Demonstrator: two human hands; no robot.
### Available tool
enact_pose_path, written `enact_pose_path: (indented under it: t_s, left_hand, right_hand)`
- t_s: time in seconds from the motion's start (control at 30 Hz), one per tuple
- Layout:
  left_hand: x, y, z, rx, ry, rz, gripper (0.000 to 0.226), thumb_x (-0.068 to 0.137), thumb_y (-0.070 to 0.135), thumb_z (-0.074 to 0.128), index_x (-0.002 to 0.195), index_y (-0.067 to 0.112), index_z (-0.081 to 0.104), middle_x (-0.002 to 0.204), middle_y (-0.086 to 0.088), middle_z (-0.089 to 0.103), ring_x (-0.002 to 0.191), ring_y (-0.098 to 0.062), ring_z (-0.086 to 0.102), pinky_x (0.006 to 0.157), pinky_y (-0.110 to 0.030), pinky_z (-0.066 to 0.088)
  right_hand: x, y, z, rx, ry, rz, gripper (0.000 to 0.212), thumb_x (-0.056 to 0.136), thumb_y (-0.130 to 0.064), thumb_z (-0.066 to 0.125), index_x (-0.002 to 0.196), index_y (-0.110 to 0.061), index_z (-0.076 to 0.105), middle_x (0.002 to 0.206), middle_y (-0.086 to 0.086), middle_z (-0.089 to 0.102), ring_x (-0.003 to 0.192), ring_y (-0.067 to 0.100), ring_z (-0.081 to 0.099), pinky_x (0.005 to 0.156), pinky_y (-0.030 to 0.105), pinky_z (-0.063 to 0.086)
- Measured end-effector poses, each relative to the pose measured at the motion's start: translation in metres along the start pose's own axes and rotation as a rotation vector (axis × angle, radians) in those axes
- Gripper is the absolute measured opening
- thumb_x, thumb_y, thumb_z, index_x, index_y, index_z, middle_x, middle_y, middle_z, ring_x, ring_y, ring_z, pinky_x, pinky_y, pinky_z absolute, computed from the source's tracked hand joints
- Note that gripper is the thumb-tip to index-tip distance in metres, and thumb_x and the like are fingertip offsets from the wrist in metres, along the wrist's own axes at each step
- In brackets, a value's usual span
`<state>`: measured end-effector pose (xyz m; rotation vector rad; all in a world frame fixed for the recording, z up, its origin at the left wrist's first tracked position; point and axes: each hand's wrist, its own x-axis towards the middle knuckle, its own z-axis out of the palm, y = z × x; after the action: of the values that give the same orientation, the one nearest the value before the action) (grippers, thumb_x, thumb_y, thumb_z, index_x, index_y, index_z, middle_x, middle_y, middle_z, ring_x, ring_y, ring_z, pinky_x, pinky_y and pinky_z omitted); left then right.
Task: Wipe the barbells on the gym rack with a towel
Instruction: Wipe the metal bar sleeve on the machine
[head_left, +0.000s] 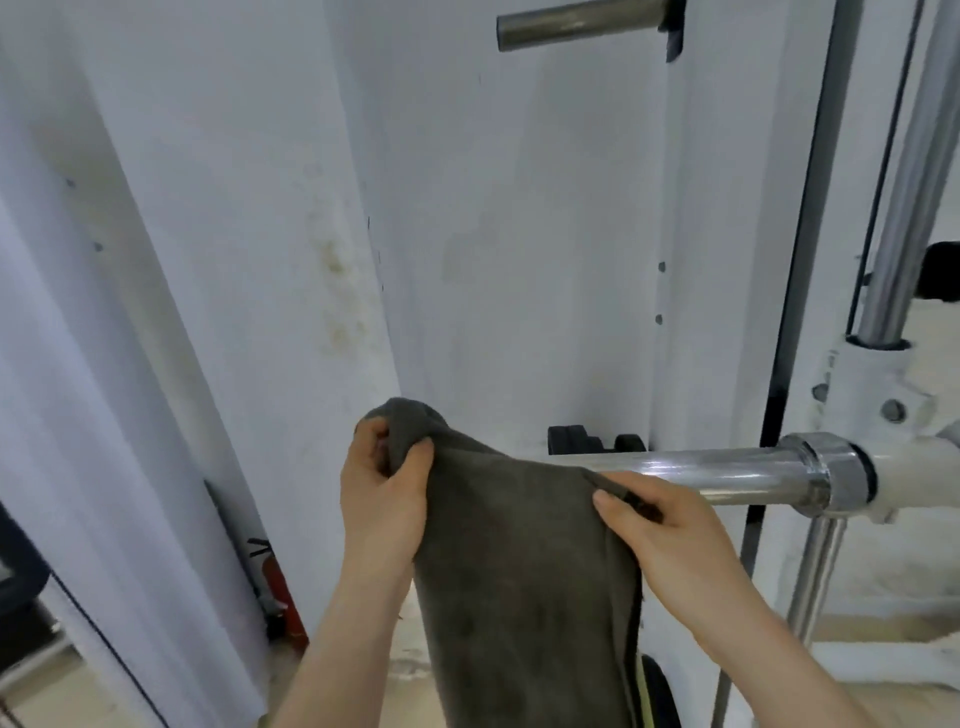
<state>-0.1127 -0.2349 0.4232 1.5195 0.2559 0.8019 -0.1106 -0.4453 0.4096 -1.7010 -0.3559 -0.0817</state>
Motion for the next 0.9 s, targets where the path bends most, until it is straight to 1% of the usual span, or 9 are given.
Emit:
enact_pose_path:
  t_s: [0.07, 0.17, 0.3, 0.4, 0.5, 0.57, 0.7, 0.77, 0.9]
  left_hand:
    - [0.019, -0.002, 0.009, 0.132, -0.007, 0.089, 0.015, 0.088, 0.022, 0.063, 0.095, 0.035, 0.06, 0.095, 0.009, 0.066, 0.09, -0.012, 0.062, 0.076, -0.029, 0.05]
    - [0.035, -0.021, 0.022, 0.701, 0.017, 0.28, 0.032, 0.085, 0.038, 0.064, 0.115, 0.029, 0.056, 0.109, 0.004, 0.056, 0.106, -0.025, 0.05, 0.083, -0.031, 0.044]
    - [0.009, -0.041, 0.026, 0.922, -0.141, 0.525, 0.037, 0.093, 0.047, 0.043, 0.117, 0.025, 0.059, 0.109, 0.003, 0.057, 0.109, -0.021, 0.043, 0.083, -0.029, 0.04]
    - [0.001, -0.049, 0.016, 1.058, -0.381, 0.703, 0.062, 0.087, 0.057, 0.042, 0.139, 0.024, 0.041, 0.138, 0.001, 0.045, 0.13, -0.024, 0.034, 0.109, -0.041, 0.033]
    - [0.009, -0.045, 0.006, 1.261, -0.601, 0.65, 0.103, 0.068, 0.059, 0.066, 0.15, 0.026, 0.013, 0.151, 0.003, 0.021, 0.142, -0.023, 0.016, 0.118, -0.042, 0.018]
    - [0.009, -0.051, 0.01, 1.38, -0.493, 0.736, 0.103, 0.059, 0.048, 0.079, 0.144, 0.022, 0.028, 0.14, -0.003, 0.037, 0.132, -0.027, 0.035, 0.111, -0.043, 0.032]
    - [0.023, -0.06, 0.026, 1.29, -0.348, 0.865, 0.056, 0.063, 0.032, 0.079, 0.113, 0.018, 0.056, 0.096, -0.003, 0.06, 0.086, -0.025, 0.059, 0.066, -0.036, 0.054]
    - [0.043, -0.039, 0.029, 1.347, -0.632, 0.75, 0.053, 0.063, 0.039, 0.074, 0.108, 0.023, 0.051, 0.089, 0.002, 0.059, 0.078, -0.02, 0.058, 0.065, -0.035, 0.053]
    - [0.085, -0.001, 0.053, 1.262, -1.317, 0.0, 0.047, 0.065, 0.028, 0.083, 0.105, 0.023, 0.058, 0.099, 0.005, 0.067, 0.09, -0.016, 0.063, 0.08, -0.032, 0.053]
  right_hand:
    - [0.004, -0.006, 0.006, -0.142, -0.023, -0.075, 0.031, 0.092, -0.017, 0.059, 0.088, -0.046, 0.07, 0.089, -0.028, 0.069, 0.089, -0.01, 0.059, 0.081, 0.013, 0.044]
    - [0.008, -0.001, 0.025, -0.418, -0.051, -0.153, 0.018, 0.089, -0.021, 0.061, 0.092, -0.036, 0.071, 0.09, -0.019, 0.064, 0.091, -0.005, 0.055, 0.083, 0.011, 0.041]
    - [0.008, 0.015, 0.045, -0.533, -0.176, -0.171, 0.02, 0.086, -0.029, 0.064, 0.104, -0.035, 0.065, 0.099, -0.02, 0.053, 0.092, -0.001, 0.053, 0.083, 0.015, 0.045]
    - [0.01, 0.013, 0.02, -0.657, -0.103, -0.194, 0.042, 0.079, -0.046, 0.068, 0.118, -0.039, 0.053, 0.113, -0.019, 0.044, 0.101, 0.0, 0.049, 0.091, 0.022, 0.045]
    - [0.036, 0.014, -0.019, -1.273, 0.003, -0.222, 0.079, 0.072, -0.057, 0.068, 0.139, -0.033, 0.032, 0.132, -0.005, 0.036, 0.125, 0.015, 0.037, 0.105, 0.04, 0.03]
    - [0.054, 0.022, -0.024, -1.439, -0.018, -0.173, 0.074, 0.071, -0.051, 0.072, 0.133, -0.025, 0.04, 0.128, -0.002, 0.048, 0.121, 0.019, 0.045, 0.104, 0.044, 0.03]
    - [0.069, 0.046, -0.019, -1.442, 0.108, -0.282, 0.037, 0.058, -0.026, 0.083, 0.089, -0.019, 0.064, 0.076, -0.001, 0.064, 0.071, 0.021, 0.061, 0.073, 0.038, 0.046]
    - [0.07, 0.051, -0.02, -1.447, 0.14, -0.301, 0.034, 0.057, -0.026, 0.082, 0.086, -0.021, 0.064, 0.072, -0.003, 0.063, 0.067, 0.02, 0.06, 0.071, 0.036, 0.045]
    - [0.073, 0.058, -0.021, -1.469, 0.199, -0.374, 0.036, 0.059, -0.026, 0.081, 0.091, -0.023, 0.065, 0.076, -0.006, 0.064, 0.071, 0.019, 0.059, 0.073, 0.035, 0.041]
